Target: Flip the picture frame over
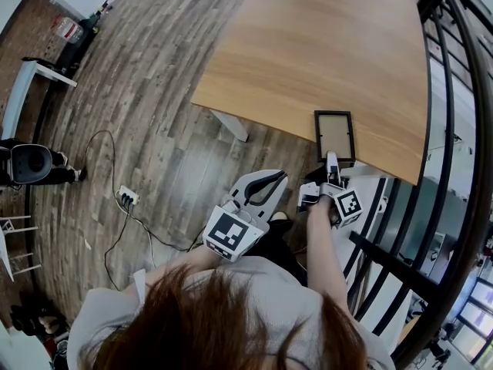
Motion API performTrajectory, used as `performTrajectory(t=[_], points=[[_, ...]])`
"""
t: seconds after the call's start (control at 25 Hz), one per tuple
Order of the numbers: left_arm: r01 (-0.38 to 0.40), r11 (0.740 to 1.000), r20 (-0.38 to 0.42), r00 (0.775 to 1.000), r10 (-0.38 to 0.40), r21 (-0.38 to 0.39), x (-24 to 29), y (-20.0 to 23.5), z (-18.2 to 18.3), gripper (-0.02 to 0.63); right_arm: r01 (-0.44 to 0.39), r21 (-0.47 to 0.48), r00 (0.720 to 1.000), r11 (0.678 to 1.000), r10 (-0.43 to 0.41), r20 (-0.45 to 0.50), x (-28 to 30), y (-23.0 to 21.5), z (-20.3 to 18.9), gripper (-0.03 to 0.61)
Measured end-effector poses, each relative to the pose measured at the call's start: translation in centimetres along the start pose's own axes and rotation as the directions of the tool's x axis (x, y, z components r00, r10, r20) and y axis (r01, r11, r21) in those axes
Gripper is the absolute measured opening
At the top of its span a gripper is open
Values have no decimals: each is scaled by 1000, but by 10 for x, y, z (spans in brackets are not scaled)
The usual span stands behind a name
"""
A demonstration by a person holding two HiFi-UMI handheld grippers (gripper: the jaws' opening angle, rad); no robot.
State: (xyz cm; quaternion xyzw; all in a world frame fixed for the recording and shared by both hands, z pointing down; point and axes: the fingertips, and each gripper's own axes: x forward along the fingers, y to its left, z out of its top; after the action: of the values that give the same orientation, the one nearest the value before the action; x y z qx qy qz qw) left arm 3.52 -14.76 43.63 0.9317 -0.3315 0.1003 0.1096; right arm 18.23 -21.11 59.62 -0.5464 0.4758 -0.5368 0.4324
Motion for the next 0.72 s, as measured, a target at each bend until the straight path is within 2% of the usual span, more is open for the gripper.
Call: performTrajectory(t=[0.08,0.12,0.16,0.24,0.36,0.4,0.44,0.48,0.56,0.64,0.72], points=[[6,1000,5,1000,-6,-2,0,-1,2,20,38,-140,998,989,-31,51,-6,11,12,83],[7,1000,11,1000,-7,-2,0,-1,3,20,61,-243,996,968,-42,82,-10,19,19,84],[8,1000,20,1000,-8,-3,1,-1,4,20,80,-352,993,932,-44,108,-13,29,25,84],[12,1000,21,1000,-12,-5,1,-1,4,20,110,-537,990,836,-42,137,-15,47,35,83],[22,1000,15,1000,-22,-1,3,-4,4,20,161,-723,985,672,-67,157,-14,59,42,83],[25,1000,23,999,-25,2,4,-5,5,20,182,-782,982,596,-78,169,-15,61,45,84],[27,1000,28,999,-27,4,5,-6,5,20,202,-842,979,500,-86,184,-15,64,47,83],[30,1000,25,999,-30,4,5,-7,5,20,216,-898,976,382,-91,196,-16,68,49,83],[32,999,17,999,-32,0,4,-7,5,20,217,-969,974,119,-94,206,-14,76,48,84],[29,1000,25,999,-29,-2,4,-5,6,20,185,-978,976,-97,-97,194,-11,83,45,83],[25,1000,20,999,-25,-5,3,-4,4,20,147,-939,977,-313,-100,186,-10,85,41,84]])
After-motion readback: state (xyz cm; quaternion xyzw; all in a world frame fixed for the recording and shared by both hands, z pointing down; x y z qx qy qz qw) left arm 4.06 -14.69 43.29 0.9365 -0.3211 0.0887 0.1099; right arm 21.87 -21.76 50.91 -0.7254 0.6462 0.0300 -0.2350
